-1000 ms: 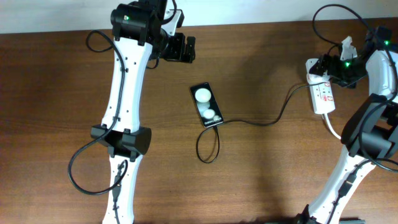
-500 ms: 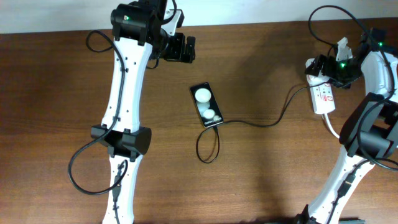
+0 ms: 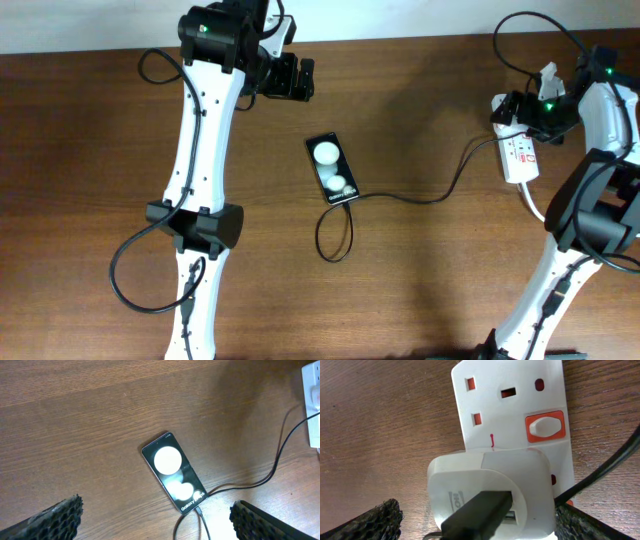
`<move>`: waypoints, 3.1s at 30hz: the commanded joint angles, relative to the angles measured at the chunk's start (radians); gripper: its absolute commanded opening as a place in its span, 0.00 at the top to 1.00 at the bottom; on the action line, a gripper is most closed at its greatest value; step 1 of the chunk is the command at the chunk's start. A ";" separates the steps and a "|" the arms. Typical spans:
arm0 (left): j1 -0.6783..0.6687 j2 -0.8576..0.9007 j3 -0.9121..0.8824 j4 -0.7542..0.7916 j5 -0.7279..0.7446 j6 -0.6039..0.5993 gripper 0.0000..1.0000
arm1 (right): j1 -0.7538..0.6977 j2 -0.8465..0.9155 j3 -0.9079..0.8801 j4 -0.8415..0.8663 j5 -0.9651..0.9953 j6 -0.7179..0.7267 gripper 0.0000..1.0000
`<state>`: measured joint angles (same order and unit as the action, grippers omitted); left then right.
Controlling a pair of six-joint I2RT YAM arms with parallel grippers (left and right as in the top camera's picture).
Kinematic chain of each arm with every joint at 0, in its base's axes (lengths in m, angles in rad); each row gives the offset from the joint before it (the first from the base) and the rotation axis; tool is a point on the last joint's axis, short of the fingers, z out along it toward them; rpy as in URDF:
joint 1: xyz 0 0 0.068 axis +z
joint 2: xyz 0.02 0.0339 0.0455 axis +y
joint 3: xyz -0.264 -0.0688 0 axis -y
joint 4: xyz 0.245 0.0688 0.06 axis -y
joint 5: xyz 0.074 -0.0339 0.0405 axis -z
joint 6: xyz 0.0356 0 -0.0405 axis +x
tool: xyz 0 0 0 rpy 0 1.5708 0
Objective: Plug charger to phone and switch on socket
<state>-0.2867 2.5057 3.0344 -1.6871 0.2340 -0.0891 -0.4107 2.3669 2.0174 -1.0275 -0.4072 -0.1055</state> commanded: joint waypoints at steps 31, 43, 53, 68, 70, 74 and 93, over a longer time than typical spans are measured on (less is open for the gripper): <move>-0.001 -0.015 0.008 -0.001 -0.006 0.019 0.01 | 0.031 -0.668 -0.029 -0.399 0.184 0.089 0.01; -0.001 -0.015 0.008 -0.001 -0.006 0.019 0.01 | 0.031 -0.671 -0.030 -0.420 0.184 0.088 0.01; 0.000 -0.015 0.008 -0.001 -0.006 0.019 0.01 | 0.031 -0.671 -0.030 -0.420 0.184 0.088 0.02; 0.005 -0.288 -0.473 0.399 -0.241 0.019 0.01 | 0.031 -0.671 -0.030 -0.420 0.184 0.089 0.01; 0.013 -0.412 -0.715 0.510 -0.257 0.019 0.01 | 0.031 -0.671 -0.030 -0.420 0.184 0.089 0.01; 0.028 -0.625 -1.074 0.732 -0.257 0.019 0.01 | 0.031 -0.671 -0.030 -0.420 0.184 0.088 0.01; 0.179 -1.578 -2.337 1.600 -0.267 0.019 0.01 | 0.031 -0.671 -0.030 -0.420 0.184 0.088 0.01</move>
<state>-0.1326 1.0004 0.7506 -0.1055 -0.0307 -0.0856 -0.3851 1.6989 1.9911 -1.4479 -0.2279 -0.0250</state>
